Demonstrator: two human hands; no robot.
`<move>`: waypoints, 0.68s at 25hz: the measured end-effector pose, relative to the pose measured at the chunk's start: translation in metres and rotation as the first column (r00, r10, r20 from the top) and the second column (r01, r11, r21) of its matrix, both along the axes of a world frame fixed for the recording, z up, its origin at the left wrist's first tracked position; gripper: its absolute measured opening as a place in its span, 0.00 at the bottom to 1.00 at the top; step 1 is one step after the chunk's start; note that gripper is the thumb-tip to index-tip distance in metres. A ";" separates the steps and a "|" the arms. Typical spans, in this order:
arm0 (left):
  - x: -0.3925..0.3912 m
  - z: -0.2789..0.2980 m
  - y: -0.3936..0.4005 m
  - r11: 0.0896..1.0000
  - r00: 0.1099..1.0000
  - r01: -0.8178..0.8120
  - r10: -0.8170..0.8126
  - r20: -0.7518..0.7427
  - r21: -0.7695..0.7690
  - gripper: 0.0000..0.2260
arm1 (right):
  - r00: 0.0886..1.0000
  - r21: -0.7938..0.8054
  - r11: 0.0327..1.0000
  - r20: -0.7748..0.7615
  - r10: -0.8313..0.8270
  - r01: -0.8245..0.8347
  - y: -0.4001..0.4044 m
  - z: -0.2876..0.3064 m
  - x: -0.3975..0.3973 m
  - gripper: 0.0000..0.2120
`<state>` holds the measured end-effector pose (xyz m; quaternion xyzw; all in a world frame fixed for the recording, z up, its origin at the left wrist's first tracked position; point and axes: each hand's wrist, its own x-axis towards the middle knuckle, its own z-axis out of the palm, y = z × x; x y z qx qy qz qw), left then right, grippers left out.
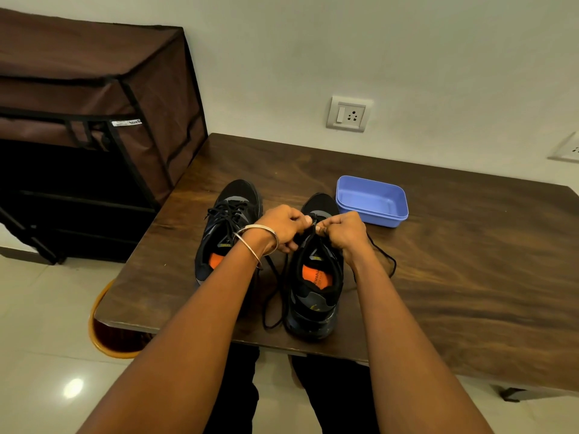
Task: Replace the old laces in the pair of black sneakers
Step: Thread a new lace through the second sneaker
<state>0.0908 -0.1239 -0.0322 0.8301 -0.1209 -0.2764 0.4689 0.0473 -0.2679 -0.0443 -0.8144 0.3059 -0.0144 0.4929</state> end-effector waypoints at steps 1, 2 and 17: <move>0.000 -0.004 -0.003 0.998 0.996 -0.055 0.054 0.076 0.015 0.08 | 1.000 0.021 1.000 -0.008 0.002 -0.002 0.001 0.002 0.000 0.10; 0.000 -0.008 -0.006 0.994 0.981 -0.100 0.092 0.169 0.036 0.05 | 1.000 0.042 0.999 -0.009 0.017 -0.016 0.000 0.004 0.000 0.09; 0.005 -0.018 -0.023 0.970 0.888 -0.149 0.046 0.457 0.191 0.06 | 0.993 -0.020 0.993 -0.001 0.117 -0.117 -0.006 0.017 -0.002 0.09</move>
